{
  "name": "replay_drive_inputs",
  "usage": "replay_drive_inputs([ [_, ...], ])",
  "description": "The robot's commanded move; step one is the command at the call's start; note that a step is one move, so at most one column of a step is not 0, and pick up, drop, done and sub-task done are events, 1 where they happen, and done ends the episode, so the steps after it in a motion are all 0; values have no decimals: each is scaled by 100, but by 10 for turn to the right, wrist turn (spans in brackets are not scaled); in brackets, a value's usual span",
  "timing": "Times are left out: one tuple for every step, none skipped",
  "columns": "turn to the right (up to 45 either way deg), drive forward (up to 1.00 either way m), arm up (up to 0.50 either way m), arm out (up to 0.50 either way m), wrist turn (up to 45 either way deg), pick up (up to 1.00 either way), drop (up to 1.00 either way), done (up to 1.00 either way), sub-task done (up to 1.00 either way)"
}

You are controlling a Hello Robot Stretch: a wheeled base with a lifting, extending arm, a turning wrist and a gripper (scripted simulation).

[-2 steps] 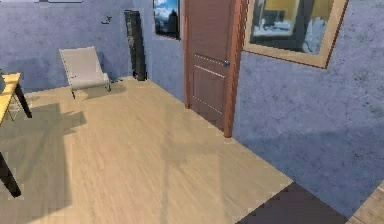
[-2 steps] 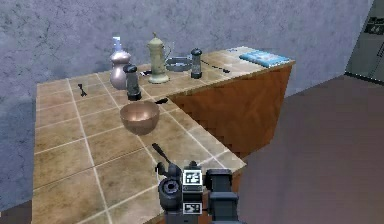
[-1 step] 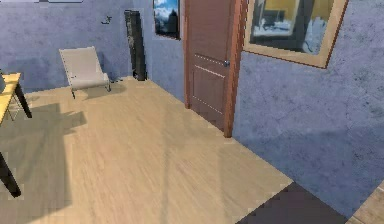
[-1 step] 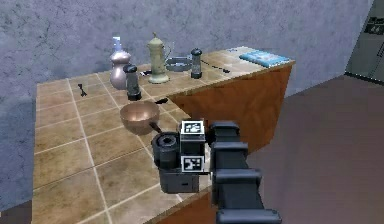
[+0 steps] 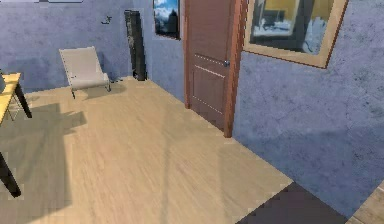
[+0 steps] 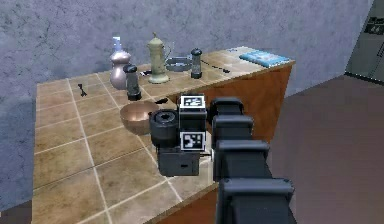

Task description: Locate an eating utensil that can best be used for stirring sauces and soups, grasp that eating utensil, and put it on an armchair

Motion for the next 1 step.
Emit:
replay_drive_inputs([
  [0, 0, 0, 0, -450, 0, 0, 0, 0],
])
